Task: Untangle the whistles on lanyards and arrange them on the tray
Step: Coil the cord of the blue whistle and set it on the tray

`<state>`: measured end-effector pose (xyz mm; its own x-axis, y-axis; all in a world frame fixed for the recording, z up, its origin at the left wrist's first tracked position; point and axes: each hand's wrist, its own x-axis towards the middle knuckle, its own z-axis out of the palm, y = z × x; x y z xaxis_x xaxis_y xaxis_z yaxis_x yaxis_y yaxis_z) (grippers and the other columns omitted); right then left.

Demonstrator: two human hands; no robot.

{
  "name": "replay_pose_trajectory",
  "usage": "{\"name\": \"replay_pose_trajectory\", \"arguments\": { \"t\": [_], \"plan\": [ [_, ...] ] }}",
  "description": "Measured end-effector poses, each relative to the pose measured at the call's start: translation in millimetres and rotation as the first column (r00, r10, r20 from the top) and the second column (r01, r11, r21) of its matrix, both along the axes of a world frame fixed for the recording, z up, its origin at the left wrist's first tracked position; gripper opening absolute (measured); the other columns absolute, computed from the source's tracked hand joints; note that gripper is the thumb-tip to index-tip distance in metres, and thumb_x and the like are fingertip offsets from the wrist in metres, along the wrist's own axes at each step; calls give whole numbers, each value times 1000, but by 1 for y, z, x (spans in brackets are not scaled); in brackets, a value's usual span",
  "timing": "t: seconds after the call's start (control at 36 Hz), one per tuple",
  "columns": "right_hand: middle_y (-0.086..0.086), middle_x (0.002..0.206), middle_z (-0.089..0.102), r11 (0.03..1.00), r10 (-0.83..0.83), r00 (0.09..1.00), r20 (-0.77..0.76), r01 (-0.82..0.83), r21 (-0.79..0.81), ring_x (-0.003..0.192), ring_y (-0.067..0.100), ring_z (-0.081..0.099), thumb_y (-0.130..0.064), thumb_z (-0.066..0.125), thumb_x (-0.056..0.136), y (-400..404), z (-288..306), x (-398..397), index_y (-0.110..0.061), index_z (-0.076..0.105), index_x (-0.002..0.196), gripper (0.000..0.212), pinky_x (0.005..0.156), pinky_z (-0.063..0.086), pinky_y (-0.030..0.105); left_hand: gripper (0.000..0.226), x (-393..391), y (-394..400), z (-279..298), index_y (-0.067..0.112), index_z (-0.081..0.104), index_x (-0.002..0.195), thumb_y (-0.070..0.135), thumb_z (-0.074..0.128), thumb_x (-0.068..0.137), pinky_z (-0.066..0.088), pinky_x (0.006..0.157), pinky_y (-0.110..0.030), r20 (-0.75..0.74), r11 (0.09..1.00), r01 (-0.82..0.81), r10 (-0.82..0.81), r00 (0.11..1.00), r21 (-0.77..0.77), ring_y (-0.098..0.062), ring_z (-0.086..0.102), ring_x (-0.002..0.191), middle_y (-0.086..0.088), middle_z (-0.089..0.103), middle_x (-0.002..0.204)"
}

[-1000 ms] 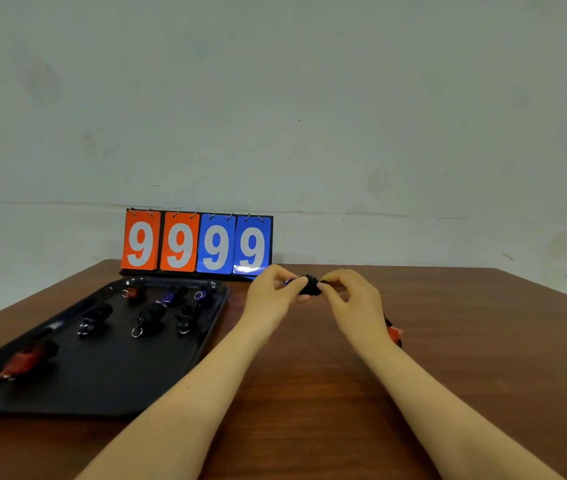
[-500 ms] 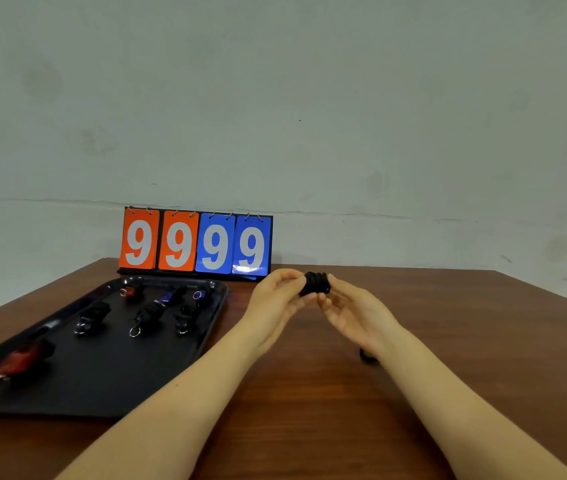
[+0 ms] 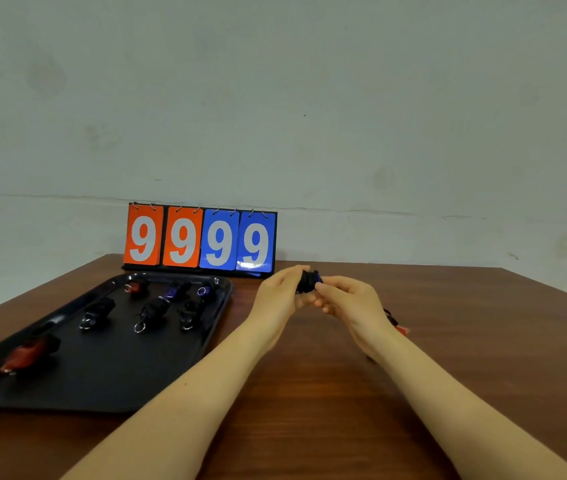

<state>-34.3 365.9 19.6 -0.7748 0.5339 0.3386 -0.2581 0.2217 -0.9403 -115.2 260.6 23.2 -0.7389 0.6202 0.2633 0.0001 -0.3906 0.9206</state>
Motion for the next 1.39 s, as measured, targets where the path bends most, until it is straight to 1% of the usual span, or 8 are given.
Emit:
{"name": "replay_pose_trajectory", "arguments": {
  "t": [0.14, 0.28, 0.5, 0.67, 0.94, 1.11, 1.28, 1.39],
  "plan": [
    [4, 72, 70, 998, 15, 1000, -14, -14, 62, 64, 8, 63, -9, 61, 91, -3, 1, 1, -7, 71, 99, 13, 62, 52, 19, 23, 0, 2, -4, 12, 64, 108, 30, 57, 95, 49, 67, -25, -179, 984, -74, 44, 983, -162, -15, 59, 73, -9, 67, 89],
    [10, 76, 70, 997, 23, 999, -23, -22, 74, 66, 11, 64, -5, 62, 89, -3, 1, 2, -1, 69, 96, 11, 61, 52, 21, 20, -4, -3, -1, 5, 64, 106, 21, 55, 96, 42, 53, -18, -1, 996, 18, -18, 1000, -85, -8, 51, 54, -1, 60, 66],
    [1, 72, 66, 1000, 3, 1000, -4, -3, -12, 66, 10, 63, -9, 53, 95, 1, 3, 0, -7, 64, 91, 11, 59, 49, 22, 24, 0, -6, 2, 10, 63, 94, 33, 56, 94, 27, 42, -18, 6, 981, -4, 5, 1000, -192, -7, 39, 44, 0, 56, 67],
    [5, 70, 65, 986, -112, 992, 48, 106, 128, 68, 19, 59, -12, 53, 94, 5, 1, -1, -8, 64, 88, 13, 64, 48, 29, 25, 4, -6, 0, 8, 57, 88, 31, 52, 94, 20, 40, -20, 26, 967, 127, -124, 992, -223, -8, 27, 42, 3, 41, 56],
    [1, 62, 58, 997, -18, 998, 62, 14, 75, 56, 12, 51, -11, 47, 96, 2, 6, 4, -3, 64, 89, 20, 56, 43, 22, 30, 9, -9, 5, 12, 55, 85, 41, 64, 83, 18, 39, -17, 203, 938, 343, -326, 923, -55, -6, 27, 43, 4, 37, 56],
    [2, 68, 60, 992, 105, 994, -20, -106, -69, 61, 12, 55, -10, 54, 95, 0, 8, 6, -4, 65, 91, 14, 56, 43, 23, 35, 5, -8, 4, 10, 55, 96, 43, 62, 87, 20, 35, -16, 218, 973, 228, -214, 952, -43, -7, 28, 39, 4, 32, 52],
    [0, 62, 60, 908, 205, 971, -126, -236, -346, 58, 12, 53, -8, 52, 94, -5, 17, 7, -7, 62, 85, 14, 55, 38, 25, 43, 5, -3, 2, 9, 66, 92, 50, 56, 90, 34, 45, -19, 24, 983, -23, 28, 999, -180, -8, 43, 45, 2, 48, 54],
    [0, 63, 50, 859, 295, 950, -99, -309, -408, 56, 12, 48, -15, 46, 95, -4, 16, 7, -10, 53, 78, 19, 51, 37, 23, 38, 5, -1, 3, 13, 64, 86, 49, 56, 90, 29, 42, -18, -42, 969, -120, 113, 993, -216, -6, 36, 43, 4, 46, 56]
  ]
}}
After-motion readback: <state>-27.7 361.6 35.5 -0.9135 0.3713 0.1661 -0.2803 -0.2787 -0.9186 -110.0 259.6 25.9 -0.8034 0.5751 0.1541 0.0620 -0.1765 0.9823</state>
